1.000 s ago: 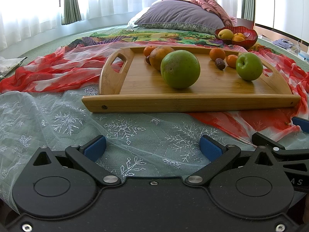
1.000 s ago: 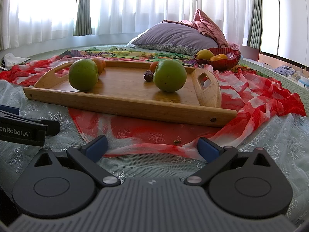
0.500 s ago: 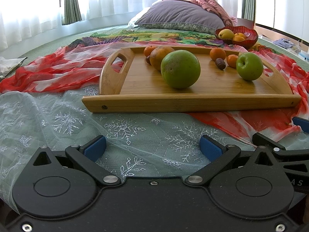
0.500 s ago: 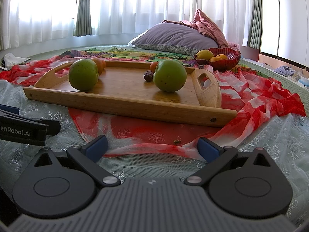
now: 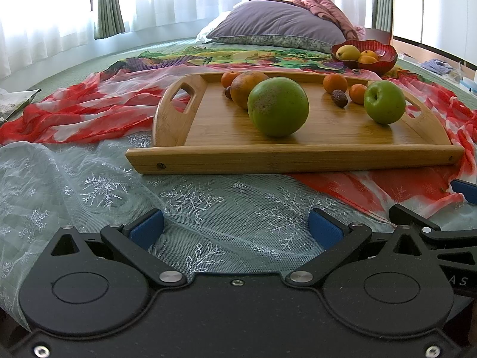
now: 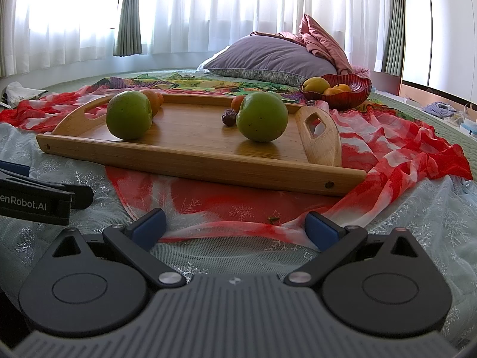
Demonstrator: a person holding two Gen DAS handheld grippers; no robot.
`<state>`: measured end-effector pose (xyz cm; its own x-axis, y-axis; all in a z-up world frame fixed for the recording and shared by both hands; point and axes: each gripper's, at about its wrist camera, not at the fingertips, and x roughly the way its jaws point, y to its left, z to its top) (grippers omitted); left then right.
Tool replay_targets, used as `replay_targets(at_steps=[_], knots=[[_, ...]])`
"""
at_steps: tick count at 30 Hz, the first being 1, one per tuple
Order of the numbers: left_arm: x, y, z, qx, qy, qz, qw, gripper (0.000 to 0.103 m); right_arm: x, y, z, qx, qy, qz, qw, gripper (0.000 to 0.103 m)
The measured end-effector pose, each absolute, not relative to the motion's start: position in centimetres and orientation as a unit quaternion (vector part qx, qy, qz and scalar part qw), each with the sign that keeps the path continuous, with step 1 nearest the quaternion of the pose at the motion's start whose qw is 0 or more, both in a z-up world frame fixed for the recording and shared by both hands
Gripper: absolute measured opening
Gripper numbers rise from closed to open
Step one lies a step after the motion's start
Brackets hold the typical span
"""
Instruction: Organize fruits
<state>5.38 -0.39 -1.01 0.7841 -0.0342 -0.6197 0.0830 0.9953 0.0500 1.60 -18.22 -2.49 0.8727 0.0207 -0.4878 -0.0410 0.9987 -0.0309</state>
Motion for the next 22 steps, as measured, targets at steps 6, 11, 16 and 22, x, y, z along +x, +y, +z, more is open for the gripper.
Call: replay_targets(at_steps=[6, 11, 16, 22], knots=[[5.38, -0.4, -1.01, 0.038, 0.326, -0.031, 0.944, 0.103, 1.59, -18.23, -2.5, -0.02, 0.252, 0.016, 0.967, 0.103], [5.37, -0.42, -0.98, 0.039, 0.326, -0.032, 0.944, 0.103, 1.59, -18.23, -2.5, -0.02, 0.252, 0.016, 0.967, 0.103], [5.36, -0.43, -0.98, 0.039, 0.324, -0.034, 0.945, 0.103, 1.6, -18.23, -2.51, -0.02, 0.251, 0.016, 0.968, 0.103], [5.27, -0.44, -0.96, 0.04, 0.323, -0.035, 0.945, 0.103, 1.59, -18.23, -2.52, -0.02, 0.251, 0.016, 0.968, 0.103]])
